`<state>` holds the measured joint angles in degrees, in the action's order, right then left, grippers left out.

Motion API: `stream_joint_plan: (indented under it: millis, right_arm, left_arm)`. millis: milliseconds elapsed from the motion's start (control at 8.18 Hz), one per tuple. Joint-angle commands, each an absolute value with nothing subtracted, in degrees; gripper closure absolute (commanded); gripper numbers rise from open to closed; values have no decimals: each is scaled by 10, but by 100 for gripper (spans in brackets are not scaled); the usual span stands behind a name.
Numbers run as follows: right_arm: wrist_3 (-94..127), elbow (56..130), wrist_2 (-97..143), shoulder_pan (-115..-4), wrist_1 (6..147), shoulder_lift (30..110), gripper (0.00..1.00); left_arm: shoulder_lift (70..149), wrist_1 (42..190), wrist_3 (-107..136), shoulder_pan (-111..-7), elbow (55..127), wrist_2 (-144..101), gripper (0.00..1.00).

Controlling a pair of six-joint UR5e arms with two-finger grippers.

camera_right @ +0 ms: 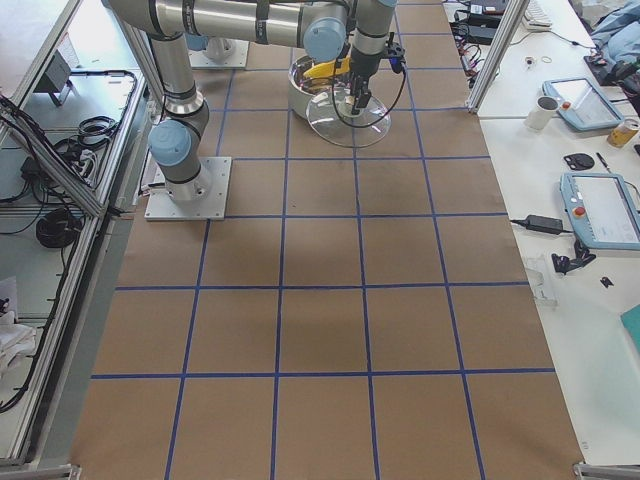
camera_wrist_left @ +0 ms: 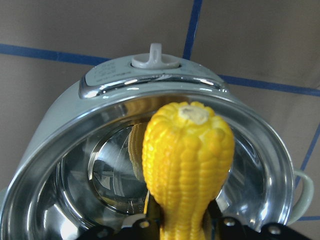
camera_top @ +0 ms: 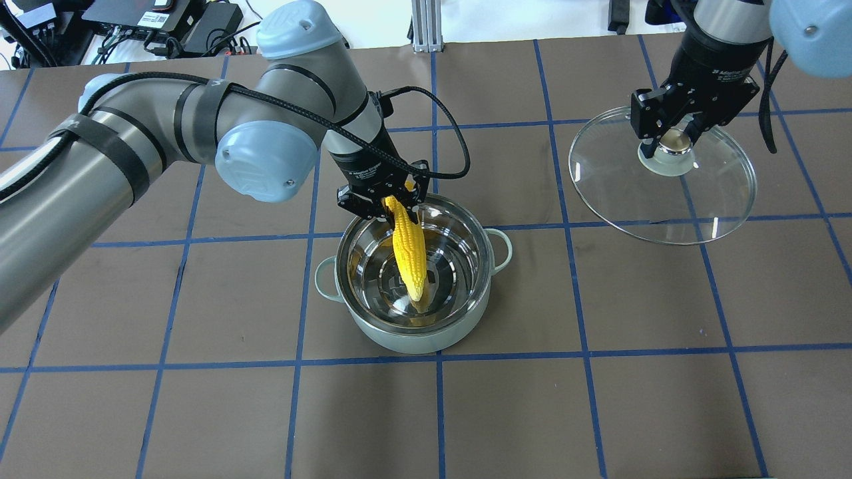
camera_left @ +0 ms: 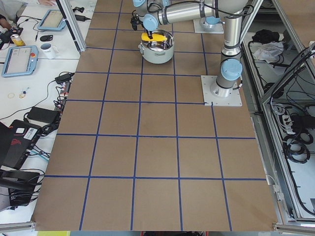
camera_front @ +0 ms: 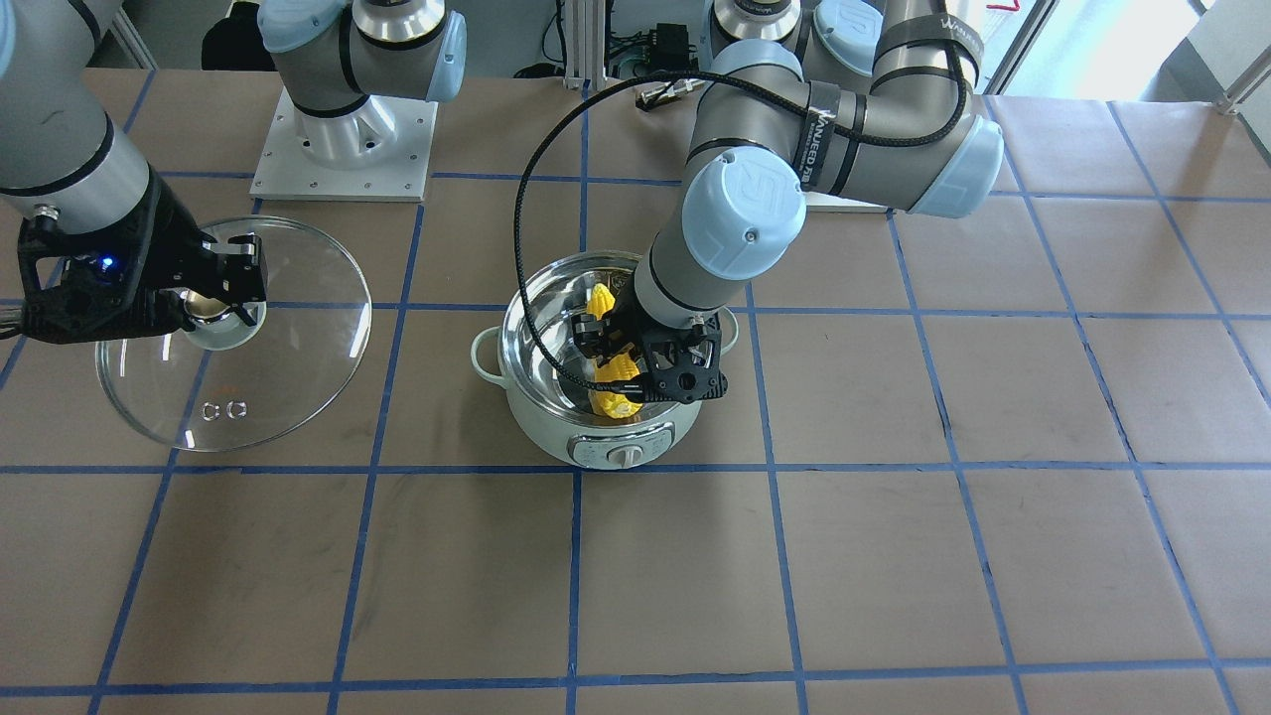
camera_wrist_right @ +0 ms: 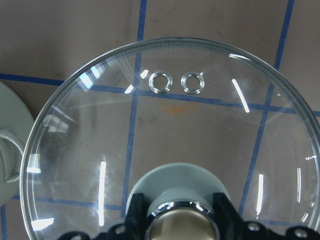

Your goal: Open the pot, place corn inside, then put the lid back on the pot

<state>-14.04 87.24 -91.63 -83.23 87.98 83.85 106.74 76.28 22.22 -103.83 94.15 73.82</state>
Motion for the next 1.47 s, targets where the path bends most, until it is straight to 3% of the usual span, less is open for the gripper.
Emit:
stream_joint_plan:
  millis: [0,367,489,612,734,1345]
  right_arm:
    - [-137,873,-915,-833,880,839,100]
    - [-137,875,-914,-833,880,839,100]
    - [-134,875,-913,-834,879,840,100]
    - [-132,875,-913,-834,879,841,100]
    - [-129,875,-913,-838,879,841,100]
    - [-74,875,-912,-872,881,843,100]
  left_arm:
    - [1078,770,229,-1044,941,739,100]
    - [1078,806,232,-1045,947,737,100]
    - [1078,802,232,-1045,948,737,77]
    - [1077,799,241,-1045,948,737,11]
    - [1076,798,254,-1045,947,737,0]
    - [1057,806,230,-1032,937,746,0]
